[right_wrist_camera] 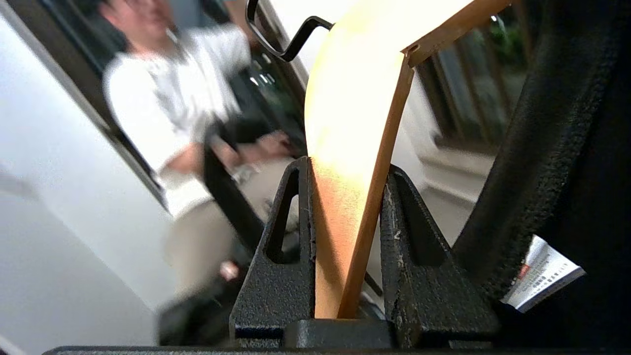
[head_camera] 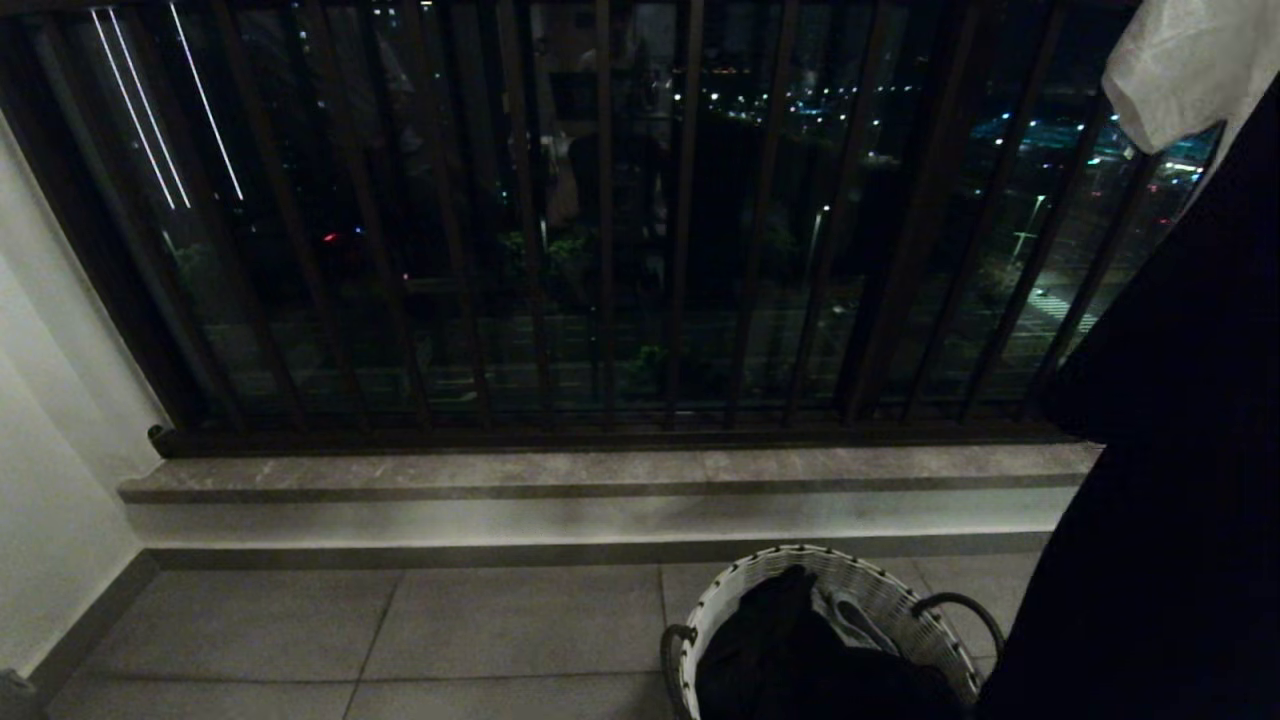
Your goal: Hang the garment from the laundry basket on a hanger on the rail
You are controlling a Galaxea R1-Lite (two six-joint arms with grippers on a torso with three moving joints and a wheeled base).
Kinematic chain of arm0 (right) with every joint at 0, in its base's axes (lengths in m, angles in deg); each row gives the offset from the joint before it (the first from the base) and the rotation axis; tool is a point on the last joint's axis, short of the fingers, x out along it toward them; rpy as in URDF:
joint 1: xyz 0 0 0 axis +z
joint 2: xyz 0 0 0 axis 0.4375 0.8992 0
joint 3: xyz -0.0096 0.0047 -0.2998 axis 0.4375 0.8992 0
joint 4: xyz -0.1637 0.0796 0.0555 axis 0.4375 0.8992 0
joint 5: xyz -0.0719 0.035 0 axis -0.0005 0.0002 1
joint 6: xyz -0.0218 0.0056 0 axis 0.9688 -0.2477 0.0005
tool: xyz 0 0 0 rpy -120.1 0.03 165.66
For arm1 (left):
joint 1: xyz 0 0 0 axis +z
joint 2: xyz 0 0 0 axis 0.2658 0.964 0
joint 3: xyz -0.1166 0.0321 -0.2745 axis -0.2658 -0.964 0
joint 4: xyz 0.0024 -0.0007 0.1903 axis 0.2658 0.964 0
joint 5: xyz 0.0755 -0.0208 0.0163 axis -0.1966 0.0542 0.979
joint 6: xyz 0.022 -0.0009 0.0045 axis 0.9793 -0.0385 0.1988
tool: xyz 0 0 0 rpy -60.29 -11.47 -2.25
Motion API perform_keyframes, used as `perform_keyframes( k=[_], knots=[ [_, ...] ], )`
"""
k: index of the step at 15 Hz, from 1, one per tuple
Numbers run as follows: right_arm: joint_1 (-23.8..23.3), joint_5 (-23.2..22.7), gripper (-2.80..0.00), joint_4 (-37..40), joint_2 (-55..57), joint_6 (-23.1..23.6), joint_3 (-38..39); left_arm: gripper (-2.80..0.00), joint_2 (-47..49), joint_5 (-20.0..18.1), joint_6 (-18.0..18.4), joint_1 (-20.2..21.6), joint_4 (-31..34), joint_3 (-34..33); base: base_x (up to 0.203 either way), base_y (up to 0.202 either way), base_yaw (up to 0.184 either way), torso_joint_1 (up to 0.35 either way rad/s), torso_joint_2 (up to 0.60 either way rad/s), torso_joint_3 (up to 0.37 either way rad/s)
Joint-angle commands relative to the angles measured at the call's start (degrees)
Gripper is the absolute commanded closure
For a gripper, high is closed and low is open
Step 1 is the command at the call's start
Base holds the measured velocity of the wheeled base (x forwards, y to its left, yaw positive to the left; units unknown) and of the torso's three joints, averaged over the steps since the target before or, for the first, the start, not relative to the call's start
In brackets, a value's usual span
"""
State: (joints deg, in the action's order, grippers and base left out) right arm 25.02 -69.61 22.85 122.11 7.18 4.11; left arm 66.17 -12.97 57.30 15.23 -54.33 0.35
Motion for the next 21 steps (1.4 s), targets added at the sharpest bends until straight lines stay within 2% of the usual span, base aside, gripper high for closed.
perform_keyframes(
  k=[1, 5, 9, 21],
  knots=[
    [-0.2, 0.3, 0.00, -1.3, 1.5, -3.3, -2.1, 0.00, 0.0, 0.0, 0.0, 0.0, 0.0, -0.1, 0.000, 0.000, 0.000, 0.000, 0.00, 0.000],
    [-0.5, 0.8, 0.00, -1.3, 3.6, -4.8, -5.1, 0.00, 0.0, 0.0, 0.0, 0.0, 0.0, -0.1, 0.000, 0.000, 0.000, 0.000, 0.00, 0.000],
    [-0.5, 0.7, 0.00, -2.0, 5.1, -9.1, -7.7, 0.00, 0.0, 0.0, 0.0, 0.0, 0.0, -0.1, 0.000, 0.000, 0.000, 0.000, 0.00, 0.000],
    [-0.5, 0.7, 0.00, -2.1, 5.1, -8.7, -7.3, 0.00, 0.0, 0.0, 0.0, 0.0, 0.0, -0.1, 0.000, 0.000, 0.000, 0.000, 0.00, 0.000]
  ],
)
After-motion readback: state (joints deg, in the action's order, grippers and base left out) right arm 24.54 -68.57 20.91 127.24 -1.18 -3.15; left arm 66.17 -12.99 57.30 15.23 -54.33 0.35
